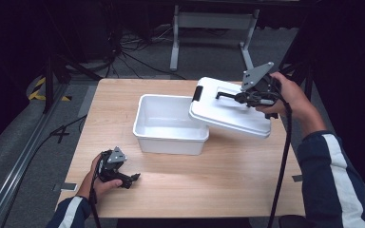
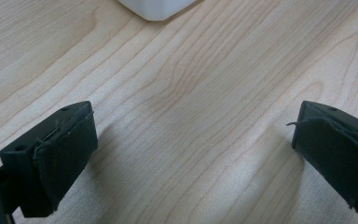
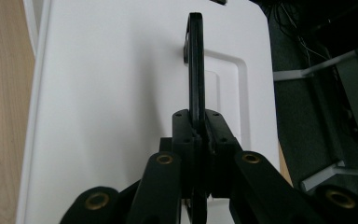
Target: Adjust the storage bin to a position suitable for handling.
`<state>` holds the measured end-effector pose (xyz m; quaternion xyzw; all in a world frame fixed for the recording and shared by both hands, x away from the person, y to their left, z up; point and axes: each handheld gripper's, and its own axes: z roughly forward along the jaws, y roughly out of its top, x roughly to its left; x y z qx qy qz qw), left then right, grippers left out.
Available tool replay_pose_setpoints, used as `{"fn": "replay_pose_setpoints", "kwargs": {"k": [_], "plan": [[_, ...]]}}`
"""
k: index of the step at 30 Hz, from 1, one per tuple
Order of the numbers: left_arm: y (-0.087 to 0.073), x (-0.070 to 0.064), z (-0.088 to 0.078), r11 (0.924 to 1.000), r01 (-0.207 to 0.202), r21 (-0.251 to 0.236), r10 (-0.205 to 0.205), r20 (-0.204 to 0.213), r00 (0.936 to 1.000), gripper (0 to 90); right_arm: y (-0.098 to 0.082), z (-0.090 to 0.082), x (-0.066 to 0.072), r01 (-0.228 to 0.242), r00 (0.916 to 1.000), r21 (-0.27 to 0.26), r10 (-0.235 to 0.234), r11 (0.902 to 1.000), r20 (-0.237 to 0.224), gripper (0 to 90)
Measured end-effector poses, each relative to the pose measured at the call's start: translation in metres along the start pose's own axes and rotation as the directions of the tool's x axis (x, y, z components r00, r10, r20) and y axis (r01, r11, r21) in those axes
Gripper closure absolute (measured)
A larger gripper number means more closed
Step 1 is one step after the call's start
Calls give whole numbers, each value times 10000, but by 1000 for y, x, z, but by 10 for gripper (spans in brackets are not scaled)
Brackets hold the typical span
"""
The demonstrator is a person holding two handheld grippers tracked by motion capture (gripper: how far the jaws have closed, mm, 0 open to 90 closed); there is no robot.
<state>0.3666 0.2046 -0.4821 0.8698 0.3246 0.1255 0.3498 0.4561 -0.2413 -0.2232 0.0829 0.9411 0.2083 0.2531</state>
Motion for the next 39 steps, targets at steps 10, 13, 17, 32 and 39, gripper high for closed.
{"fn": "replay_pose_setpoints", "kwargs": {"k": [10, 13, 17, 32, 39], "plan": [[0, 0, 0, 10000, -33, 23, 33, 2, 10000, 5, -36, -9, -5, -574, 9981, 100, 572, 9983, 219, 847], [0, 0, 0, 10000, 39, -13, -39, 13, 10000, 5, -45, -11, -5, -710, 9970, 141, 705, 9974, 313, 847], [0, 0, 0, 10000, 36, 3, -36, 17, 10000, 5, -59, -12, -6, -908, 9954, 135, 904, 9958, 306, 847], [0, 0, 0, 10000, 36, -15, -36, 13, 10000, 5, -91, 0, -1, -1388, 9900, 404, 1376, 9895, 301, 848], [0, 0, 0, 10000, 30, -10, -30, 15, 10000, 5, -101, 21, 3, -1582, 9874, 669, 1576, 9851, 132, 848]]}}
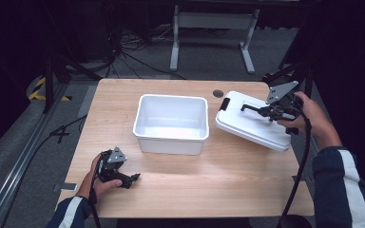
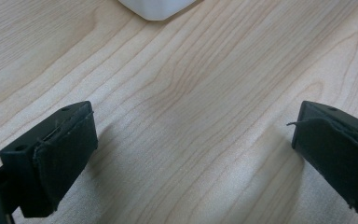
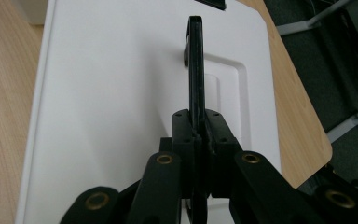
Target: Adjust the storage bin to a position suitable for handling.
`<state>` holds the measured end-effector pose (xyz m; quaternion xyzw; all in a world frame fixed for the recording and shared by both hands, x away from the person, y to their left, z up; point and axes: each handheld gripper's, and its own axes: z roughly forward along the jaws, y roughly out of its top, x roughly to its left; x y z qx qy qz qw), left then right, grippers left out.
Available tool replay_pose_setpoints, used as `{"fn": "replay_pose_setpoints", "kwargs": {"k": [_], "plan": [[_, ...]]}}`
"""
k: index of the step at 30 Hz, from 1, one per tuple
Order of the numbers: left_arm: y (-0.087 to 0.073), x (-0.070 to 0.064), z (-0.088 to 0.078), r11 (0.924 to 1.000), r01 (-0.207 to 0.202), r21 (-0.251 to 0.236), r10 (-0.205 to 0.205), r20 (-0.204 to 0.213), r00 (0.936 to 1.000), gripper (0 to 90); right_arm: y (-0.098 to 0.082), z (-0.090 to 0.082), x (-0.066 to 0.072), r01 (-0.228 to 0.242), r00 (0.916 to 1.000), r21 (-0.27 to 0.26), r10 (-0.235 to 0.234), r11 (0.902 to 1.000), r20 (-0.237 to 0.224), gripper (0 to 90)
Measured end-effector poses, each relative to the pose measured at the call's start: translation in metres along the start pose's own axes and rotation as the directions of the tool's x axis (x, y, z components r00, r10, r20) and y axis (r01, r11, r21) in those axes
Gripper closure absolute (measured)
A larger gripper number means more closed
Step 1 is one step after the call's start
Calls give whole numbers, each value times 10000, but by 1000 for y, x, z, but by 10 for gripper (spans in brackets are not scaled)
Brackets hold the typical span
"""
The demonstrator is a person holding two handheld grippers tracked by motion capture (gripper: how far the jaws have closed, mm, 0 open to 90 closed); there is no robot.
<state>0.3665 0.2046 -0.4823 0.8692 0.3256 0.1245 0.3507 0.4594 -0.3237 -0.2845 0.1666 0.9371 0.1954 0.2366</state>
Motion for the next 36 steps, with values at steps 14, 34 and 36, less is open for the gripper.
{"fn": "replay_pose_setpoints", "kwargs": {"k": [14, 34, 36], "plan": [[0, 0, 0, 10000, -12, 4, 12, -2, 10000, 5, -10, 42, 4, -197, 9986, 486, 221, 9986, -488, 848], [0, 0, 0, 10000, -49, 6, 49, -13, 10000, 5, -26, 87, 2, -926, 9920, 883, 995, 9918, -775, 847], [0, 0, 0, 10000, -56, 5, 56, -12, 10000, 5, -26, 90, 2, -945, 9924, 986, 1015, 9906, -695, 847]]}}
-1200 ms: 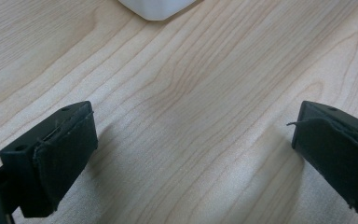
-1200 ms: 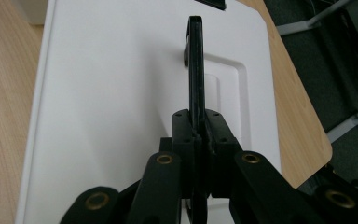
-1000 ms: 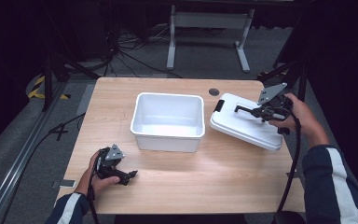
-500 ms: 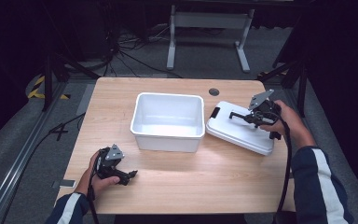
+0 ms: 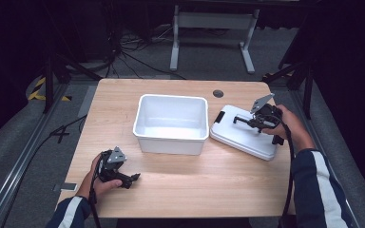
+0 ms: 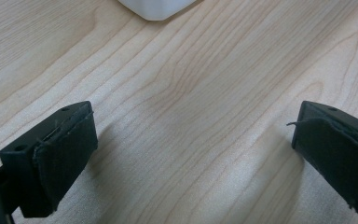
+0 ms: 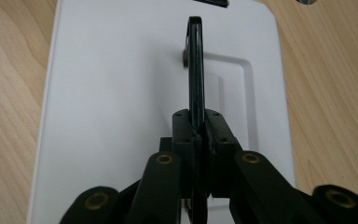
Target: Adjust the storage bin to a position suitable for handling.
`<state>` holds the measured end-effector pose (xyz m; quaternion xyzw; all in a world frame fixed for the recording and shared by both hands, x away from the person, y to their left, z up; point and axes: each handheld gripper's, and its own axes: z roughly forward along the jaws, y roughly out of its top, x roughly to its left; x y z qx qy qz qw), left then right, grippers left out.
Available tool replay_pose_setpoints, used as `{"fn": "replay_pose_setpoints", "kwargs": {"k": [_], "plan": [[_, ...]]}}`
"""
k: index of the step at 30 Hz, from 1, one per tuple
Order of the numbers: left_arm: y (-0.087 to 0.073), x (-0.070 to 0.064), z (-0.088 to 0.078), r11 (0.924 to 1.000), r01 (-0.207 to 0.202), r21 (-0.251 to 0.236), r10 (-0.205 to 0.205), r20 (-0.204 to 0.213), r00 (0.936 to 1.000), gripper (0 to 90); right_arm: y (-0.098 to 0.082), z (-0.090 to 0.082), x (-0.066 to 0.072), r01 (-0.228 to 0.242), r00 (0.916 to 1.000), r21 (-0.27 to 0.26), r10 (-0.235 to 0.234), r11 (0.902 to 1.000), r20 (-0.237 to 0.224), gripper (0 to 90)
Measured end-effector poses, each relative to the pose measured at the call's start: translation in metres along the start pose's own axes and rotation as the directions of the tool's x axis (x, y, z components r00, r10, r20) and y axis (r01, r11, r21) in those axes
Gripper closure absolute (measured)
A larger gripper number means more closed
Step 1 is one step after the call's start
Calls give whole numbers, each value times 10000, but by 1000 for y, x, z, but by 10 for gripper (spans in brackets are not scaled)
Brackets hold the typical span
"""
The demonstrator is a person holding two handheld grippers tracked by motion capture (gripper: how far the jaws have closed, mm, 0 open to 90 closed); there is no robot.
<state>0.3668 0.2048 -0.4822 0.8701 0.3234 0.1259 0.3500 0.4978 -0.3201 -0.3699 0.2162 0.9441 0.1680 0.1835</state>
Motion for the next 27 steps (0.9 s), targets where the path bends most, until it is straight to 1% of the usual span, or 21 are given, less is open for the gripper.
{"fn": "replay_pose_setpoints", "kwargs": {"k": [3, 6, 10, 12, 14, 15, 18, 20, 23, 26, 27], "plan": [[0, 0, 0, 10000, 44, -23, -44, -7, 10000, 4, -1, 4, 0, -55, 10000, -1, 55, 10000, 23, 846], [0, 0, 0, 10000, 14, -21, -14, -10, 10000, 4, -1, 7, 0, -108, 9999, 31, 108, 9999, -62, 845], [0, 0, 0, 10000, -1, -17, 1, -4, 10000, 4, -3, 11, 0, -161, 9998, 251, 163, 9996, -85, 840], [0, 0, 0, 10000, 40, -22, -40, -8, 10000, 4, -4, 11, 0, -177, 9998, 214, 179, 9996, -113, 839], [0, 0, 0, 10000, 38, -23, -38, -7, 10000, 4, -4, 9, 0, -204, 9997, 110, 206, 9997, -104, 831], [0, 0, 0, 10000, 7, -17, -7, -11, 10000, 4, -4, 7, -1, -303, 9995, -41, 302, 9995, -83, 820], [0, 0, 0, 10000, 40, -22, -40, -9, 10000, 4, -3, 5, -2, -353, 9994, -104, 354, 9993, 50, 801], [0, 0, 0, 10000, 6, -16, -6, -10, 10000, 4, -3, 2, -2, -379, 9993, -259, 379, 9989, 10, 798], [0, 0, 0, 10000, 61, 0, -61, 26, 10000, 4, -3, -1, -2, -523, 9986, -475, 524, 9975, 7, 756], [0, 0, 0, 10000, 55, -1, -55, 29, 10000, 4, -3, -3, -2, -690, 9976, -714, 691, 9951, -7, 733], [0, 0, 0, 10000, 56, 0, -56, 30, 10000, 3, -3, -4, -3, -719, 9974, -790, 715, 9943, -76, 727]]}}
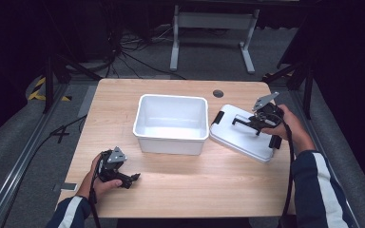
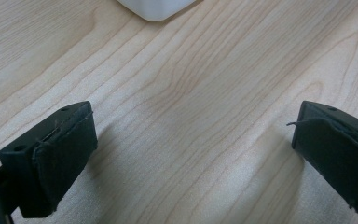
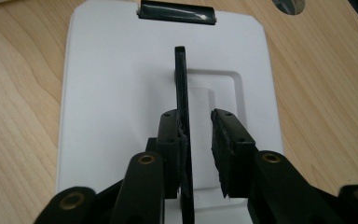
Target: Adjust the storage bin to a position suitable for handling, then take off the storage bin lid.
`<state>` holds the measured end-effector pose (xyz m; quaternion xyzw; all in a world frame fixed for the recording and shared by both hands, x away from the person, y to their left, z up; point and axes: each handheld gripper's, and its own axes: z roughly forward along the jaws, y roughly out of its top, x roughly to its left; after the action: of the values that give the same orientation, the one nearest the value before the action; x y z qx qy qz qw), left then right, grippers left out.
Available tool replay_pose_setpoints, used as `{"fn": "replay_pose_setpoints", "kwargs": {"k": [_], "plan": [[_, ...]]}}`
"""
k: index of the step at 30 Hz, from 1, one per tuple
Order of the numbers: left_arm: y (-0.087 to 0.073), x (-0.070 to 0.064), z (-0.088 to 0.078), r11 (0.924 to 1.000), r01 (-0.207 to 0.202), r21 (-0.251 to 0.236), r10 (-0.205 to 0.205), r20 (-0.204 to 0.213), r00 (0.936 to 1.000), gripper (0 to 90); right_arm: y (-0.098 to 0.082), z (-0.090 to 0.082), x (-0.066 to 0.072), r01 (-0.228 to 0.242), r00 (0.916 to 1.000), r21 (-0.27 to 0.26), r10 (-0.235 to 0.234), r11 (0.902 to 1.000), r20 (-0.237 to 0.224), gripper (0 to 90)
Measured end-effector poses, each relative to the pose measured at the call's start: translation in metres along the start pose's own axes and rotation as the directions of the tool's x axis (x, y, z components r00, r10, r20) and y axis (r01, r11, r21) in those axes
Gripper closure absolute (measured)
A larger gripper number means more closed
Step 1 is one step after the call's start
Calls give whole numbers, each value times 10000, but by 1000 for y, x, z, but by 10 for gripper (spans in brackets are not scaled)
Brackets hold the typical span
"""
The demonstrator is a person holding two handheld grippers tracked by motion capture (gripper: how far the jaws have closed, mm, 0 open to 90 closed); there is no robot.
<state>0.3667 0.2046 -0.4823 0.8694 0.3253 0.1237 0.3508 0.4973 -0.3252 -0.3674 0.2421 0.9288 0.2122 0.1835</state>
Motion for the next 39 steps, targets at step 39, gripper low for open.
{"fn": "replay_pose_setpoints", "kwargs": {"k": [39], "plan": [[1, 1, 0, 9999, -135, 47, 134, 83, 9999, 4, -2, -42, 22, -1216, 9917, -1408, 1262, 9825, 244, 459]]}}
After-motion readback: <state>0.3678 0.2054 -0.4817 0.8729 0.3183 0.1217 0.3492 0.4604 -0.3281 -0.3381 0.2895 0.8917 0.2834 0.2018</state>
